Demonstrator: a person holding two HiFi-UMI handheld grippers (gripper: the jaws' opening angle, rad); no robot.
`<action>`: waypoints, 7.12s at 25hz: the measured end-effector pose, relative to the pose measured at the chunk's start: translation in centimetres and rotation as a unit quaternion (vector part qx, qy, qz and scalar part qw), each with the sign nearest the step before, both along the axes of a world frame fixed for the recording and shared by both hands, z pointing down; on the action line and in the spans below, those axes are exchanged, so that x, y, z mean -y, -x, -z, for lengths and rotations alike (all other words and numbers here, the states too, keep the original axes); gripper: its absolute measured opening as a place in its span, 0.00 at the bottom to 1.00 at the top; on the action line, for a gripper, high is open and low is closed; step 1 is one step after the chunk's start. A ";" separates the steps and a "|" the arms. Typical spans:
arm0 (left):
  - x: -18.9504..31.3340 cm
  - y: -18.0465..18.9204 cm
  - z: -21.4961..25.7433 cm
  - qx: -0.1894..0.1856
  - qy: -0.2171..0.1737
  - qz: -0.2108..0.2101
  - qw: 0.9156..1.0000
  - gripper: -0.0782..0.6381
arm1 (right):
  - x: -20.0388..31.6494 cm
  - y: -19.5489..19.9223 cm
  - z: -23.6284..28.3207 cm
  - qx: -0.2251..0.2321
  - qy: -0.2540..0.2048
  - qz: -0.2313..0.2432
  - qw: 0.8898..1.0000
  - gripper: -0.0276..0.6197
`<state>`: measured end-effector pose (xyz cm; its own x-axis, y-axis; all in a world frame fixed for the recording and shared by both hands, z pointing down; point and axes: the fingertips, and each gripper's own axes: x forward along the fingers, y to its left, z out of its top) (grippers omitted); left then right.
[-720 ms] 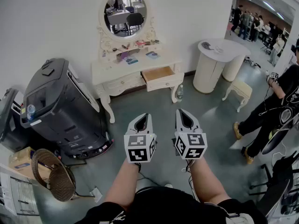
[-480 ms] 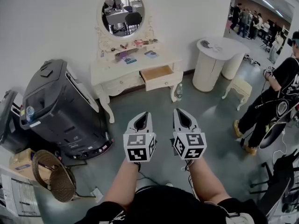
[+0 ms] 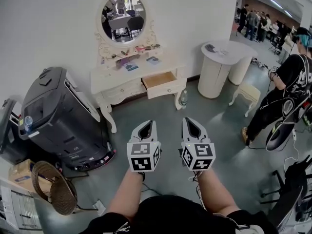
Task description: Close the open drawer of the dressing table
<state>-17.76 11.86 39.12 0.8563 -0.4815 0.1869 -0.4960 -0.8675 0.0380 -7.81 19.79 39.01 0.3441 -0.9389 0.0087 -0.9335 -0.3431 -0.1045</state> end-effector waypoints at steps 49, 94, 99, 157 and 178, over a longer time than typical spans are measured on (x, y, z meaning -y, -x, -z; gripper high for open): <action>25.4 -21.9 -3.9 0.024 0.026 0.004 0.999 0.10 | 25.7 -21.2 -6.3 0.033 0.068 0.021 0.997 0.06; 44.3 -32.7 -18.6 0.153 0.159 0.170 0.961 0.10 | 42.0 -36.2 -39.7 0.201 0.411 0.123 0.881 0.26; 44.4 -31.2 -18.9 0.151 0.168 0.191 0.955 0.10 | 41.8 -34.8 -42.2 0.213 0.449 0.137 0.857 0.26; 50.4 -28.9 -12.3 0.070 0.107 0.219 0.967 0.10 | 58.6 -37.5 -18.8 0.046 0.194 0.145 0.969 0.06; 53.4 -32.1 -5.2 0.022 0.021 0.189 0.982 0.10 | 56.4 -38.3 -4.0 0.010 0.043 0.129 0.991 0.06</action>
<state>14.31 -41.56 44.36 0.6089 -0.7540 0.2465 -0.7840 -0.6193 0.0420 30.46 -36.63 43.04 0.0922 -0.9909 0.0979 -0.9893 -0.1023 -0.1045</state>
